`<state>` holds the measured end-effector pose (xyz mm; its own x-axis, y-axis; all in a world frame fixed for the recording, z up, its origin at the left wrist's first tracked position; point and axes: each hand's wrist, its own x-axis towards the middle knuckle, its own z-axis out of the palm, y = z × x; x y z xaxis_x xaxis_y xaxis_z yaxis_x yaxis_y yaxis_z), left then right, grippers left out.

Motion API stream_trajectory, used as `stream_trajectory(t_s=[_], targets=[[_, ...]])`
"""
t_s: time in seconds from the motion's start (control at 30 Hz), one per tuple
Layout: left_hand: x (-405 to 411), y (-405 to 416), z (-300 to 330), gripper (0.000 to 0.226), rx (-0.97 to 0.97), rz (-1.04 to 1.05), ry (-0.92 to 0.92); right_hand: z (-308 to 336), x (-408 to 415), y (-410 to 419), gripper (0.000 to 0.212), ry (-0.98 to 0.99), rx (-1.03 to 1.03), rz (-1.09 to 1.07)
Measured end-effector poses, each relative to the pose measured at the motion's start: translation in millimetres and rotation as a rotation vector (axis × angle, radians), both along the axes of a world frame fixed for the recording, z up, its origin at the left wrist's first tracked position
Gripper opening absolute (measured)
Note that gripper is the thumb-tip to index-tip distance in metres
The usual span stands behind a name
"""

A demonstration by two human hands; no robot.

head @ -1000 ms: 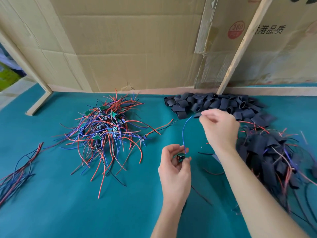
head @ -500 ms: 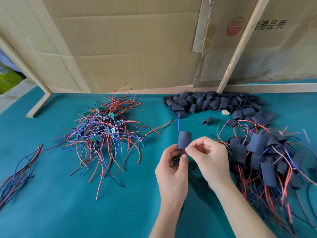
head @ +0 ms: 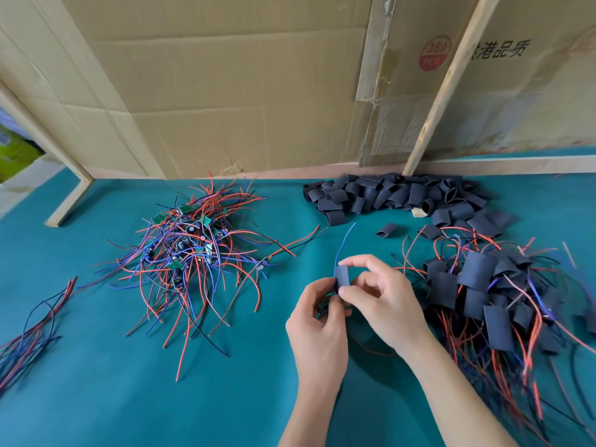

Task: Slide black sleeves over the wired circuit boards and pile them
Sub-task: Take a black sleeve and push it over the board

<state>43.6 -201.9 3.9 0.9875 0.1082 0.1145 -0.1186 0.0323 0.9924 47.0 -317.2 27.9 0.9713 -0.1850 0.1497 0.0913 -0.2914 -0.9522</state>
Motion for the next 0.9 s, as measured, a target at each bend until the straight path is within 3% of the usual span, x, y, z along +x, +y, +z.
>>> stream_trajectory(t_s=[0.27, 0.5, 0.67, 0.77, 0.9], targets=[[-1, 0, -1, 0.034, -0.026, -0.001, -0.003, 6, -3, -9, 0.034, 0.075, 0.263, 0.133], [-2, -1, 1, 0.029, -0.113, -0.008, 0.035, 9, -4, -14, 0.039, 0.098, 0.362, 0.202], [-1, -2, 0, 0.036, -0.054, -0.006, 0.038, 9, 0, -18, 0.036, -0.067, 0.305, -0.107], [-2, -2, 0, 0.044, -0.053, -0.029, 0.038, 11, 2, -33, 0.027, -0.276, 0.403, -0.395], [-2, -2, 2, 0.048, -0.057, -0.072, 0.027, 17, -2, -48, 0.019, -0.444, 0.436, -0.592]])
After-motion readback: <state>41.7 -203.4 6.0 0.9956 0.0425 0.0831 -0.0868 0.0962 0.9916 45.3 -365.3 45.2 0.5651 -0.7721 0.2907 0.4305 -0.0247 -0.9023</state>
